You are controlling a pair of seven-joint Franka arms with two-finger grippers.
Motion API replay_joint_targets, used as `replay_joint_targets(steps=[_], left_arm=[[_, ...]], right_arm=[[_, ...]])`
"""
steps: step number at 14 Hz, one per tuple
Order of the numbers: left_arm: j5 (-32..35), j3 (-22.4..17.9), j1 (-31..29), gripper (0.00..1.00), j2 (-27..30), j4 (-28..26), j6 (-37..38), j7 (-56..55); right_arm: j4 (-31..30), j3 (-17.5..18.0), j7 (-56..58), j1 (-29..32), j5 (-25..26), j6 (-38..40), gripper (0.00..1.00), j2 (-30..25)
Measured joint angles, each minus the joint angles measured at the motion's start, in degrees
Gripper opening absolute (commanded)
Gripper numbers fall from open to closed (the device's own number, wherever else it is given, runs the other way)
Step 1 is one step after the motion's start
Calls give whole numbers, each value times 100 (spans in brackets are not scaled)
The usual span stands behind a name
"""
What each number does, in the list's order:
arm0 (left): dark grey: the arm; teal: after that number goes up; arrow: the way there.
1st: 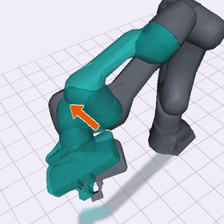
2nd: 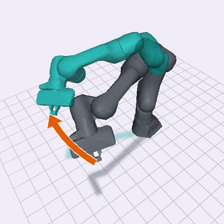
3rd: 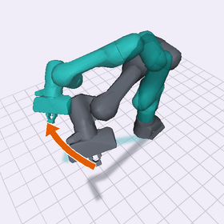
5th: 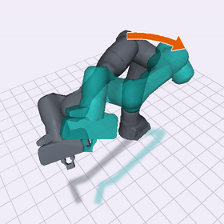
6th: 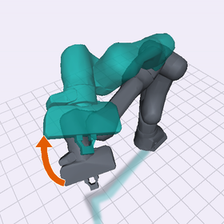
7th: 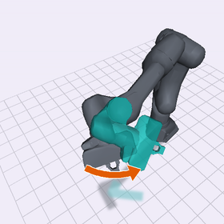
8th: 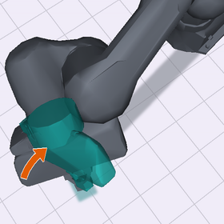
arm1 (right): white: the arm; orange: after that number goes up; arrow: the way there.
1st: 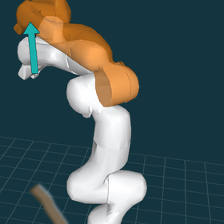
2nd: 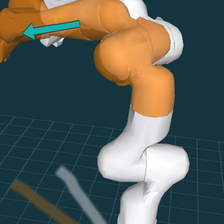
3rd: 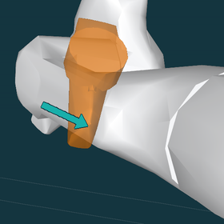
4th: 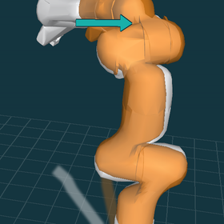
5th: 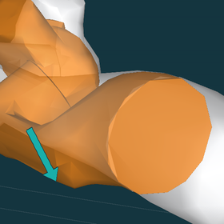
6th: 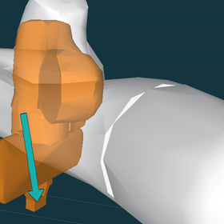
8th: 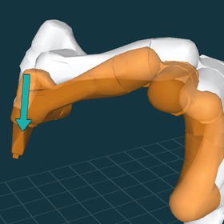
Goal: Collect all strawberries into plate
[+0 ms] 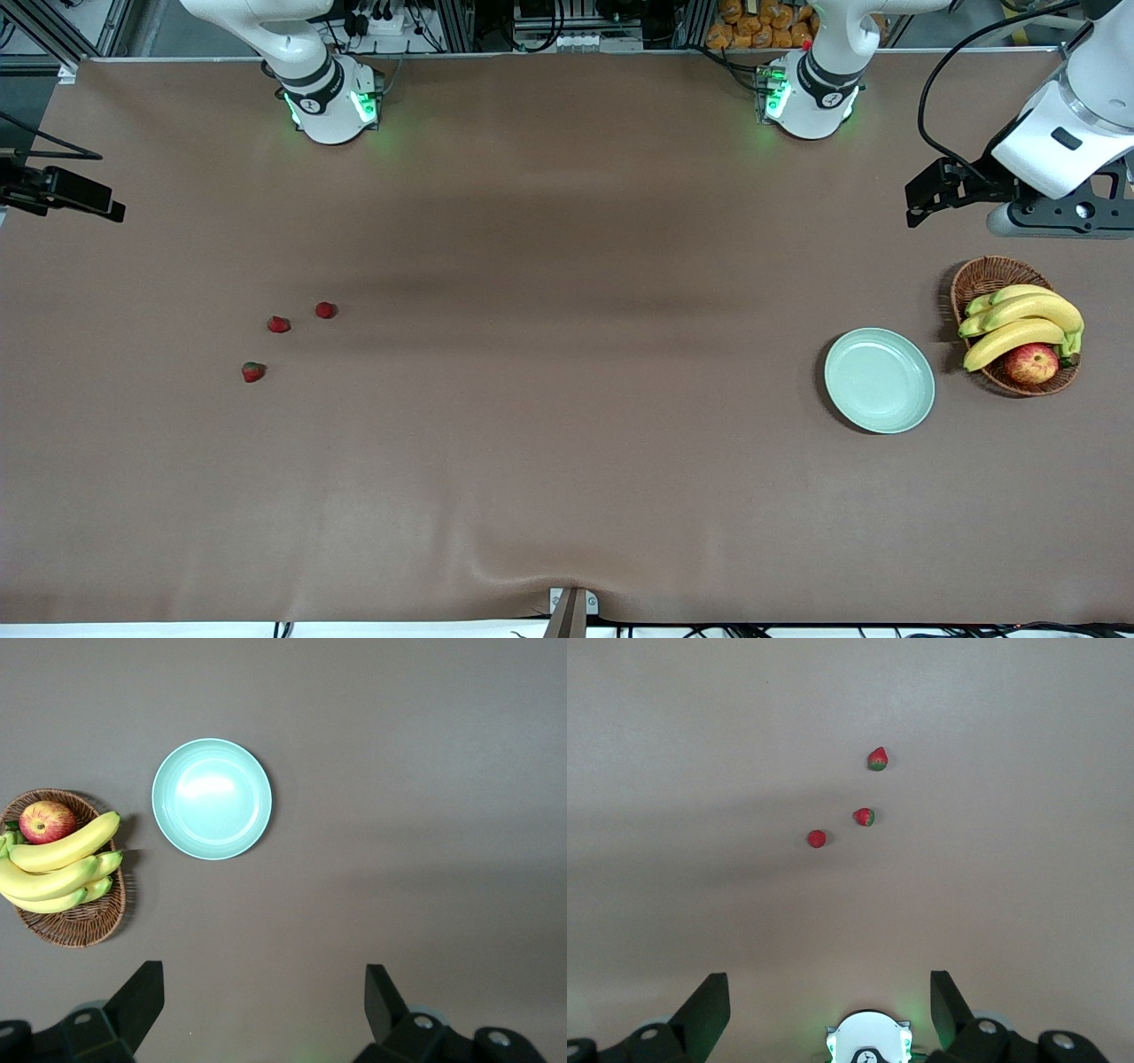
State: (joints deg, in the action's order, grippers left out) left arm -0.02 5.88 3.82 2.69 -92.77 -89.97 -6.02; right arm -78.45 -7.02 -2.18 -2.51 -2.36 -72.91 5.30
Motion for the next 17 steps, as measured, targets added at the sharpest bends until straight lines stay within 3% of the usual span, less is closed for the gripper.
replay_joint_targets(steps=[9, 17], left_arm=[[0, -5, -17, 100, -2, 31, -40, 0], [0, -20, -36, 100, -58, 89, -41, 0]], right_arm=[[-75, 15, 0, -20, 0, -262, 100, 32], [-1647, 63, -2, -181, -12, -2258, 100, 826]])
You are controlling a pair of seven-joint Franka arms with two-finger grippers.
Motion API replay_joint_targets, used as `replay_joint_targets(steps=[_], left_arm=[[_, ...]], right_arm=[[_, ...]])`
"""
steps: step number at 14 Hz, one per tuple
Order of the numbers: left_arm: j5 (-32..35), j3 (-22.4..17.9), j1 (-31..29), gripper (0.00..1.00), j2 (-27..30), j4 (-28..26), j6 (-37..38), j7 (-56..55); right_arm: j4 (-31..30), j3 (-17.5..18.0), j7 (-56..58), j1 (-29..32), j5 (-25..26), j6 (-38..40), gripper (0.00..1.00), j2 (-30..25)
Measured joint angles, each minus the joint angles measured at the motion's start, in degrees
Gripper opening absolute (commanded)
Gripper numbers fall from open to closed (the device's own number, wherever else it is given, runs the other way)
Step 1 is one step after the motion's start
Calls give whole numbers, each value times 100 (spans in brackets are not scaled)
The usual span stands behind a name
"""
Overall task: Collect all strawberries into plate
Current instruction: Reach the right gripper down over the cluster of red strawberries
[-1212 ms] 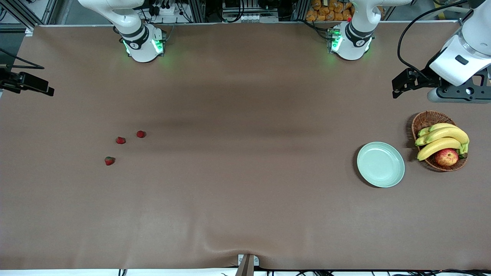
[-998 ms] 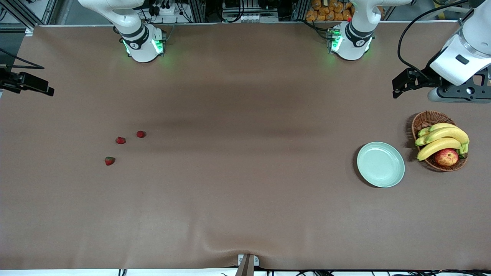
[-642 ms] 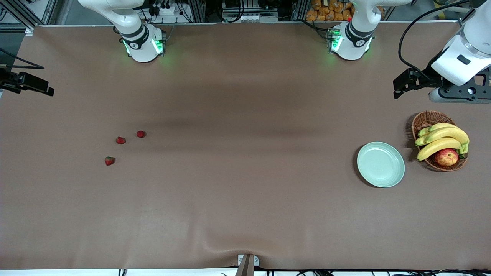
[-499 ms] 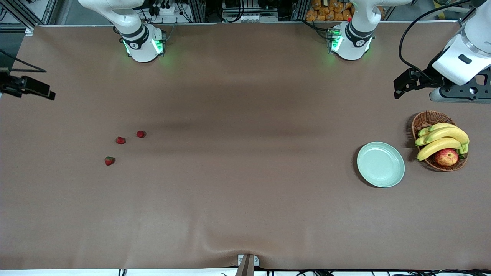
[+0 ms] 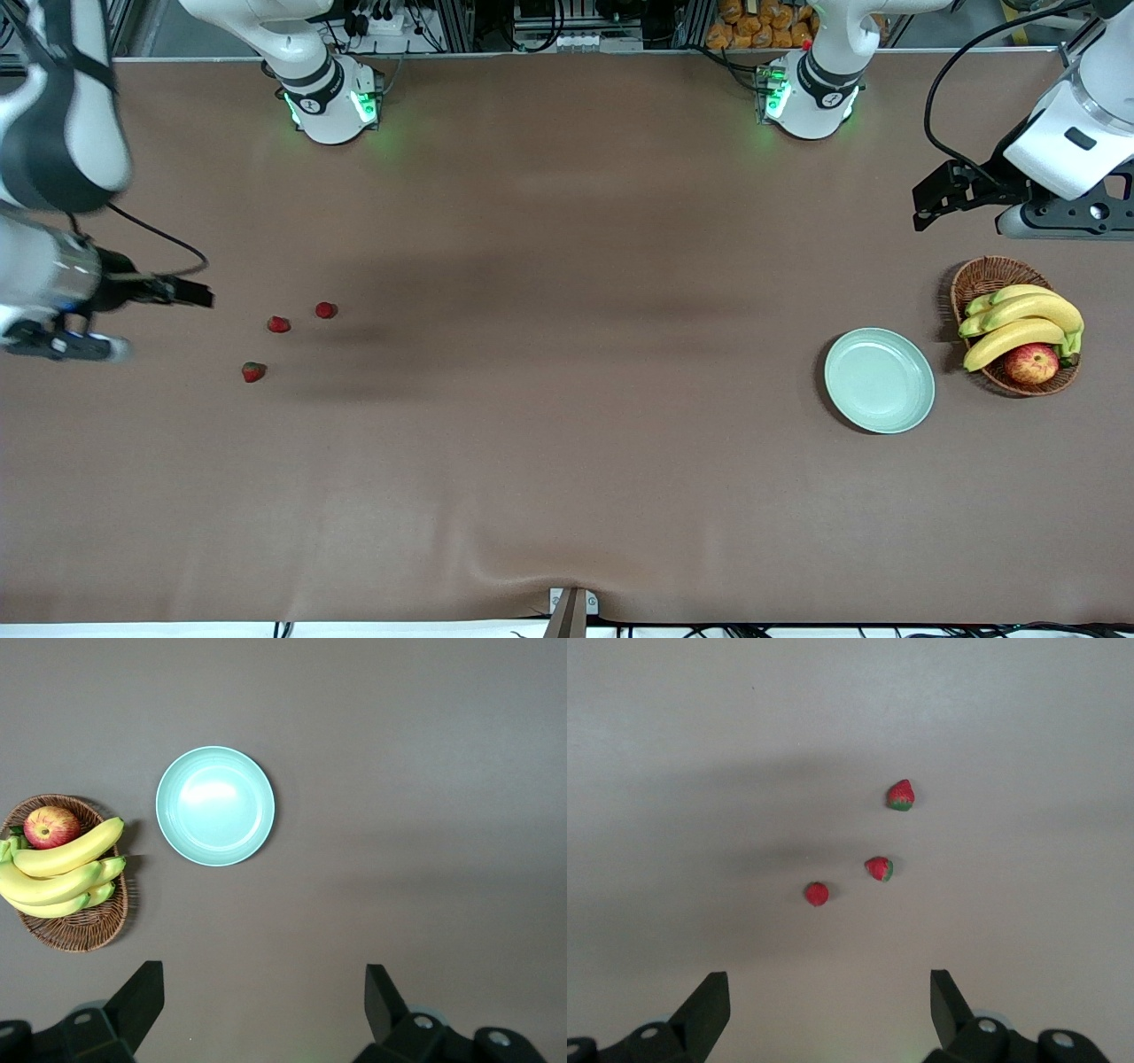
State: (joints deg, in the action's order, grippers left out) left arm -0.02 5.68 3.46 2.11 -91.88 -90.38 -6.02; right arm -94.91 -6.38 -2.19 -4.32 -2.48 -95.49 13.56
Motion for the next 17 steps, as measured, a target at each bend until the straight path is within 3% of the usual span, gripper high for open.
replay_joint_targets(steps=[5, 8, 17], left_arm=[[0, 21, 24, 100, -12, 40, 0, 0], [0, 28, 28, 100, -12, 46, 0, 0], [0, 55, 56, 100, -12, 48, 0, 0]], right_arm=[[-1111, 9, -3, -160, -38, -1328, 100, 516], [-1642, 18, -9, -302, -57, -1572, 100, 770], [-1934, 46, -49, -528, -65, -1935, 100, 1269]])
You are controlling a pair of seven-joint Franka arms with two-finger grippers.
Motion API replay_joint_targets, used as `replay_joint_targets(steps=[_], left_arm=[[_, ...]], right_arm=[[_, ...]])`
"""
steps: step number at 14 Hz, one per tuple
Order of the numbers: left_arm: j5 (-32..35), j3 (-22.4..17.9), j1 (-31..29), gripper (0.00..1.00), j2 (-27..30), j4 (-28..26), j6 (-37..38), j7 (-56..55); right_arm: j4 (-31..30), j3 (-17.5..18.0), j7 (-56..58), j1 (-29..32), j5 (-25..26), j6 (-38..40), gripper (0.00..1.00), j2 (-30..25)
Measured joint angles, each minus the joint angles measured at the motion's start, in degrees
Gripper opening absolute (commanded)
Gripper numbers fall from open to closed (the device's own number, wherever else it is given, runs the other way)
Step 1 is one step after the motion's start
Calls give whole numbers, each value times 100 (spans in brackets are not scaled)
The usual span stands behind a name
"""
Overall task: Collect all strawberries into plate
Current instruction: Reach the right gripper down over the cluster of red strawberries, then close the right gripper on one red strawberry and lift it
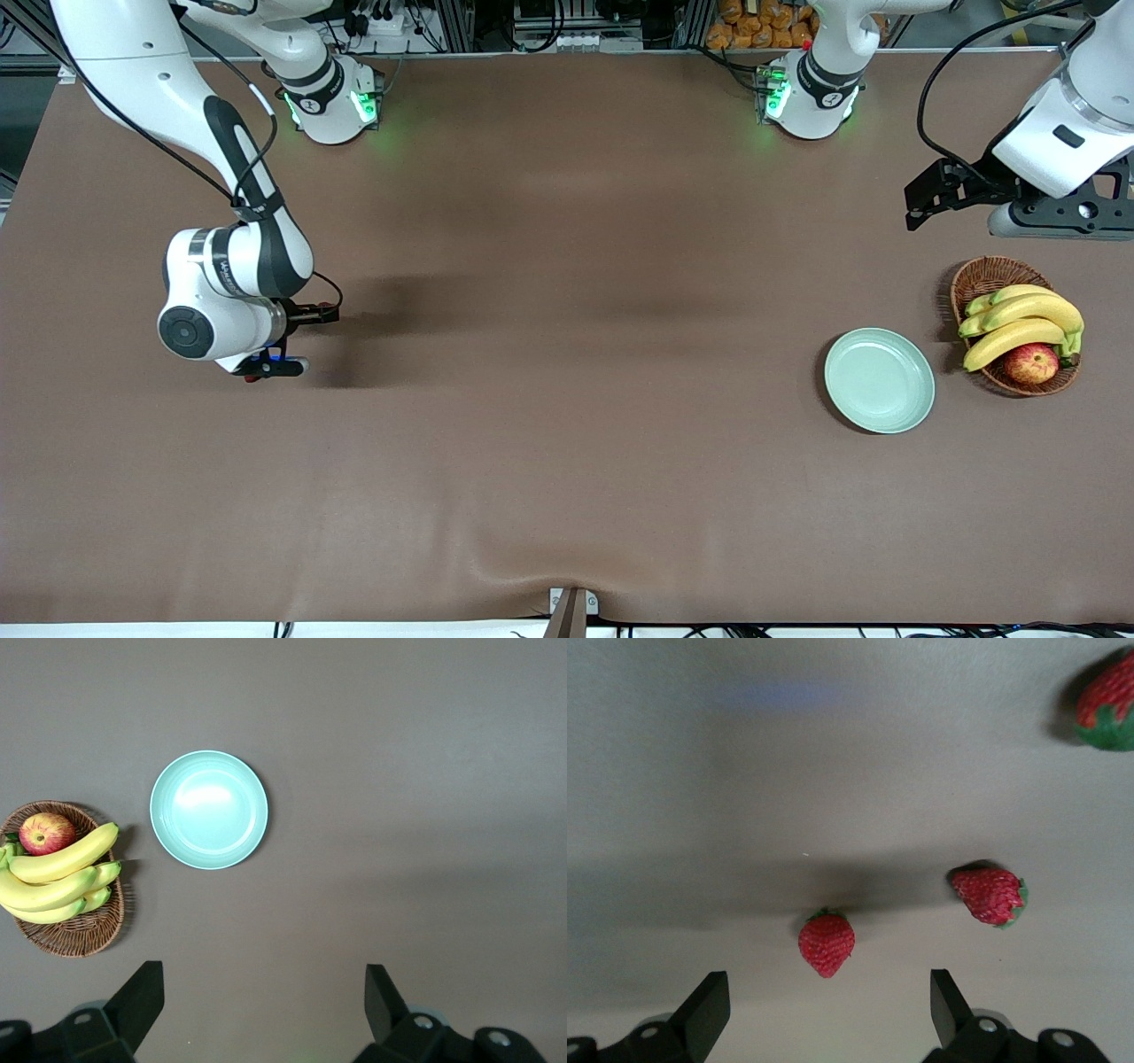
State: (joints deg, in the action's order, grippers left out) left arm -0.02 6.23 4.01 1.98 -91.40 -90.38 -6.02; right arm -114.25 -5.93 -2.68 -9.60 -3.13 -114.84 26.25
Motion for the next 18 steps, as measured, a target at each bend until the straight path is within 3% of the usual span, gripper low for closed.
replay_joint_targets(steps=[1, 3, 6, 11, 16, 18], left_arm=[[0, 2, 5, 100, 0, 0, 0, 0], [0, 3, 17, 100, 0, 0, 0, 0], [0, 3, 22, 100, 0, 1, 0, 0], [0, 3, 22, 100, 0, 1, 0, 0], [0, 1, 20, 100, 0, 1, 0, 0], [0, 1, 20, 100, 0, 1, 0, 0]], right_arm=[[-31, 2, 0, 0, -1, -4, 100, 23], [-73, 12, 0, 0, -1, -6, 88, 59], [-91, 50, -3, -1, -73, -9, 80, 115], [-105, 89, -2, -11, -430, -188, 79, 235], [-108, 91, 5, -13, -434, -275, 60, 249], [-111, 77, 8, -13, -424, -275, 57, 249]])
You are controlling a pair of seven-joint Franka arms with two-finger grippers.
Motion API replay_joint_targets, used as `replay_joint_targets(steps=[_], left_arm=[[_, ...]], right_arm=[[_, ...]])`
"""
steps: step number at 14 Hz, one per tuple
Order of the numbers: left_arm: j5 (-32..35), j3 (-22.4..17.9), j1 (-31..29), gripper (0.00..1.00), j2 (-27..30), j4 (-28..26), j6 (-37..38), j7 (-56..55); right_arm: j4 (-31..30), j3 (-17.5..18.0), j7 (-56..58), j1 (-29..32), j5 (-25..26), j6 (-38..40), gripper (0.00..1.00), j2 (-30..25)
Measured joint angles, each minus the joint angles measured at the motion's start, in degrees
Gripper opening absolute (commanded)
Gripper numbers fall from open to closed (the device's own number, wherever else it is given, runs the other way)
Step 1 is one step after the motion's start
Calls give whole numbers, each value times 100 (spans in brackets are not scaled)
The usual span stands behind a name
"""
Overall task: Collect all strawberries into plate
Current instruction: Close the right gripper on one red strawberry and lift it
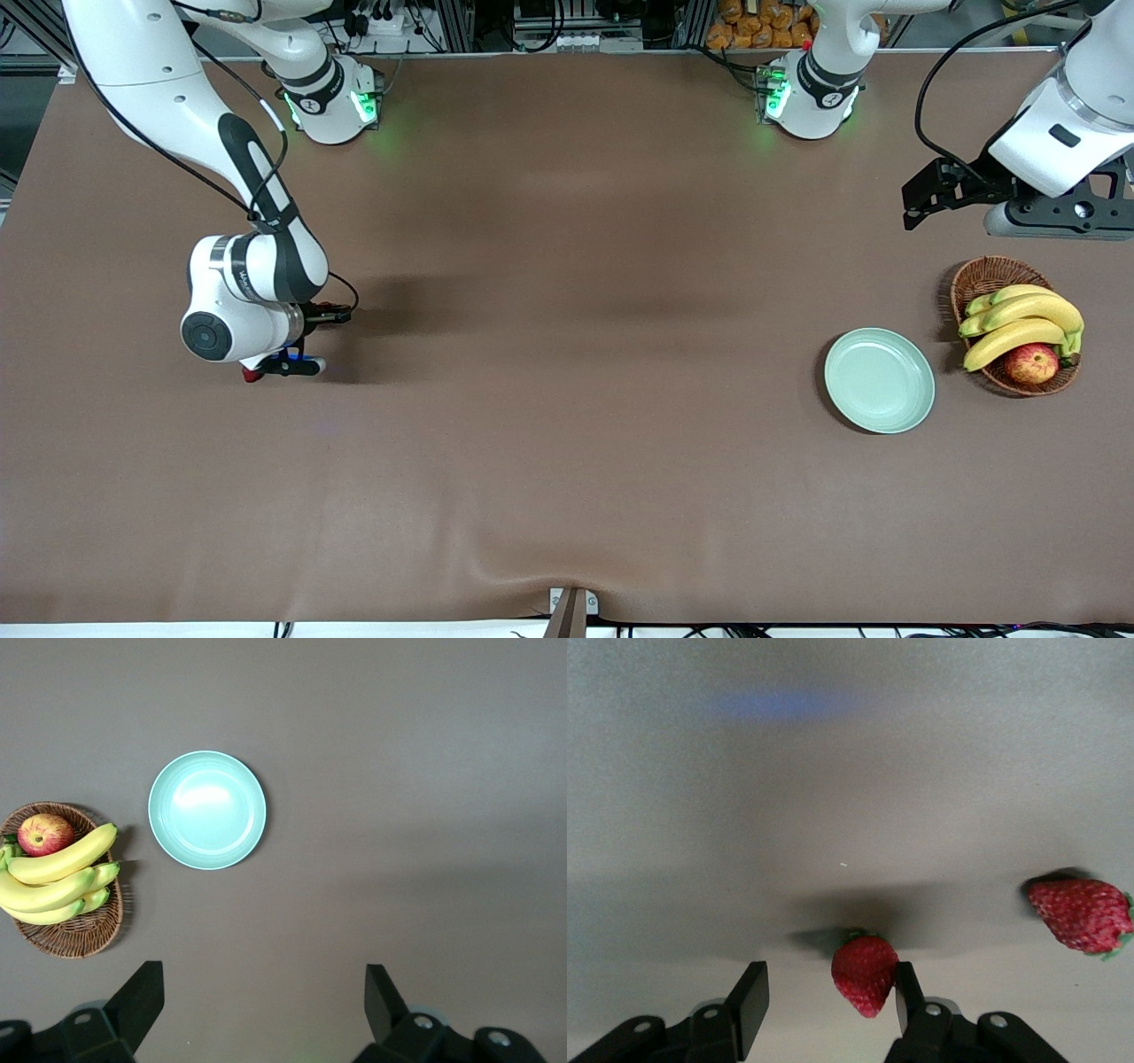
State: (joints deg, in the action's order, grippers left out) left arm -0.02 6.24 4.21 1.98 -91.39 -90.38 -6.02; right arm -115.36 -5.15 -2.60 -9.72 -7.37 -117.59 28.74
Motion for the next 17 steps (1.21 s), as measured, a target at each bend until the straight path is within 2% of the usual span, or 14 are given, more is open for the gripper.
replay_joint_targets(steps=[4, 6, 8, 11, 12, 17], left_arm=[[0, -2, -2, 100, 0, 0, 0, 0], [0, -3, -3, 100, 0, 0, 0, 0], [0, -4, -3, 100, 0, 0, 0, 0], [0, -5, -4, 100, 0, 0, 0, 0], [0, -6, -6, 100, 0, 0, 0, 0], [0, -6, -9, 100, 0, 0, 0, 0]], right_arm=[[-3, -14, 52, 0, 89, 1, 51, 2], [-7, -24, 98, 0, 108, 1, 36, 2], [-10, -48, 108, 1, 158, 1, 30, 4], [-9, -59, 199, 1, 193, 5, 12, -4], [-6, -60, 221, 1, 193, 10, 9, -11], [-5, -61, 261, 1, 193, 10, 7, -13]])
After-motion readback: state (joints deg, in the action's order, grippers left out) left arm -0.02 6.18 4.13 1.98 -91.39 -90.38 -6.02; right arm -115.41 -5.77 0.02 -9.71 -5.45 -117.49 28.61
